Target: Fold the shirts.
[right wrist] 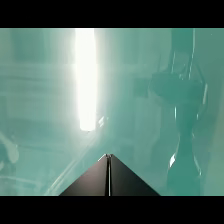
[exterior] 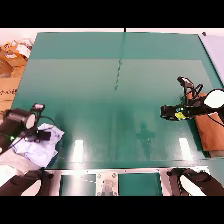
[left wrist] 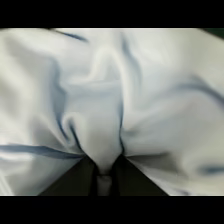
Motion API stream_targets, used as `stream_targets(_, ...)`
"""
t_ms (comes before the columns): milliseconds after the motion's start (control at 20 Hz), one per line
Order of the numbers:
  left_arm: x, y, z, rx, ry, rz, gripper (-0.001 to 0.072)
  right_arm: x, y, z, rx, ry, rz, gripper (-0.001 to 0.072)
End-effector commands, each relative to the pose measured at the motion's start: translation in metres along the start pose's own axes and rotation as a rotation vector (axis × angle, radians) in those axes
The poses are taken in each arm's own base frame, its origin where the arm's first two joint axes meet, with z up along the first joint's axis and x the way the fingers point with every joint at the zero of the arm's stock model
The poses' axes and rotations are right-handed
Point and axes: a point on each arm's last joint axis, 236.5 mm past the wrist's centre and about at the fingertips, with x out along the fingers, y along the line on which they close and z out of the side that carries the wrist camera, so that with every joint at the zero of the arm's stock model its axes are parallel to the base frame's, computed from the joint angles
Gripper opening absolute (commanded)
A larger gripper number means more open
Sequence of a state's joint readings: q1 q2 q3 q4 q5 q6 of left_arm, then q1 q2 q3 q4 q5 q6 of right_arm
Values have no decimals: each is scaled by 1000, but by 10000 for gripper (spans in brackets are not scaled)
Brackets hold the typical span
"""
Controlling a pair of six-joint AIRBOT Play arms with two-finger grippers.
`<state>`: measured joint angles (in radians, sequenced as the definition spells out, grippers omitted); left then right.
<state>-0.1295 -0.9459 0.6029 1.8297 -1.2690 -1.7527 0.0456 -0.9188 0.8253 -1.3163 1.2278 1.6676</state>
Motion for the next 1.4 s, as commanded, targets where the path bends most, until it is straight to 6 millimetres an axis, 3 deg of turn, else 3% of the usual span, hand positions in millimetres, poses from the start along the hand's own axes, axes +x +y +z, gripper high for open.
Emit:
stream_targets(0, -72, -1, 54, -9, -164, -74, 22, 1, 1, 4, 1, -17, 2, 15)
stream_targets(150, -189, -17, 109, -5, -447, -252, 22, 1, 3, 0, 5, 0, 14, 14)
stream_targets(300, -315, -55, 136, 61, -761, -527, 22, -5, 7, 7, 2, -20, 22, 14)
stream_targets(400, -371, -87, 136, 133, -899, -722, 22, -13, 11, 16, -5, -49, 28, 15)
stream_targets(500, -390, -112, 136, 181, -927, -859, 23, -24, 15, 27, -15, -86, 34, 15)
stream_targets(650, -377, -152, 145, 229, -841, -1023, 23, -40, 22, 43, -28, -141, 44, 16)
stream_targets(750, -342, -199, 151, 293, -733, -1053, 23, -45, 25, 51, -31, -172, 49, 41)
stream_targets(850, -300, -258, 151, 365, -624, -1064, 25, -47, 26, 58, -30, -202, 53, 240)
stream_targets(900, -276, -281, 153, 382, -573, -1049, 182, -47, 26, 60, -27, -213, 54, 317)
stream_targets(950, -253, -297, 157, 385, -524, -1031, 544, -47, 26, 61, 3, -215, 57, 382)
stream_targets(1000, -231, -304, 160, 365, -464, -1019, 656, -47, 25, 61, 13, -215, 57, 421)
stream_targets(1050, -212, -299, 164, 351, -419, -991, 658, -48, 22, 61, 21, -214, 53, 423)
stream_targets(1100, -194, -281, 168, 337, -378, -943, 658, -47, 16, 63, 40, -215, 47, 423)
stream_targets(1200, -164, -228, 169, 282, -275, -849, 658, -40, -2, 67, 91, -196, 27, 422)
stream_targets(1300, -142, -181, 153, 225, -130, -815, 657, -20, -19, 67, 141, -141, 7, 420)
stream_targets(1350, -135, -166, 142, 207, -66, -818, 657, -6, -24, 64, 156, -99, -1, 419)
